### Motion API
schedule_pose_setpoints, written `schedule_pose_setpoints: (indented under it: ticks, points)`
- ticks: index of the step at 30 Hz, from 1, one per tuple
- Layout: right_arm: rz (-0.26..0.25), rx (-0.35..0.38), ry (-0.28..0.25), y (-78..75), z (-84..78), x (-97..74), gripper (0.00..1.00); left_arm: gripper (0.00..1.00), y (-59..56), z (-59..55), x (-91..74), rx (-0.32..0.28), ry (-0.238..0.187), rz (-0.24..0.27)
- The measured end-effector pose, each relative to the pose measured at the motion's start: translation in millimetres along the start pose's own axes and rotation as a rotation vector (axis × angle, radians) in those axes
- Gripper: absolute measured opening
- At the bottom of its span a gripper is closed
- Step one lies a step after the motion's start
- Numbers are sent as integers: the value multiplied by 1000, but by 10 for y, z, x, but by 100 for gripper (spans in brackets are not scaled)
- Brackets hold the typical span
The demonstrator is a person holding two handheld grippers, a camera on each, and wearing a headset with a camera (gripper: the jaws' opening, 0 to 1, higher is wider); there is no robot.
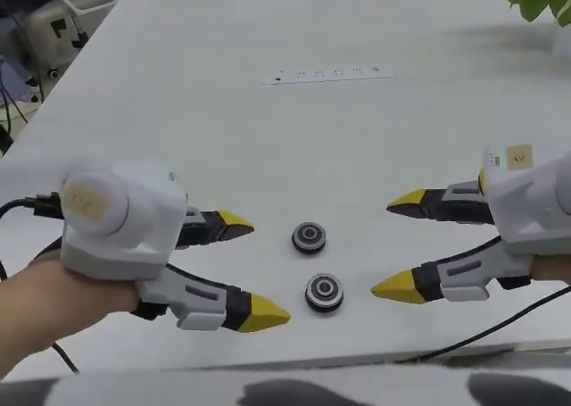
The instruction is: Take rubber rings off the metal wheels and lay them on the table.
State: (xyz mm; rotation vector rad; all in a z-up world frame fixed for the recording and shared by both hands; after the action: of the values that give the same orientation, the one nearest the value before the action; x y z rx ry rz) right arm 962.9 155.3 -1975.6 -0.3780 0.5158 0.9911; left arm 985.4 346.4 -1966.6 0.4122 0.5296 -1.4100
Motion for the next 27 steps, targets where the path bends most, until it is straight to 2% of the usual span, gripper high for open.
schedule_pose_setpoints:
  ticks: [13,27]
  points:
    - [50,-8,8,-11,-108,101,56,57,46,2,128,9,13,-38]
    - [115,-43,11,13,-110,228,47,49,58,23,278,31,31,-83]
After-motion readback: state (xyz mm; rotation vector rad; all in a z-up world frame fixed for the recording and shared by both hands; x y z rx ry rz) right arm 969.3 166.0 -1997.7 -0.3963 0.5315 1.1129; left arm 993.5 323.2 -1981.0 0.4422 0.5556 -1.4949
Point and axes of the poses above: the centre of the closed fingertips' face, and the gripper's own axes: x roughly forward along the fingers, y roughly to its left, z roughly out of its top, the point moved 6 cm from there along -x, roughly backward along the fingers
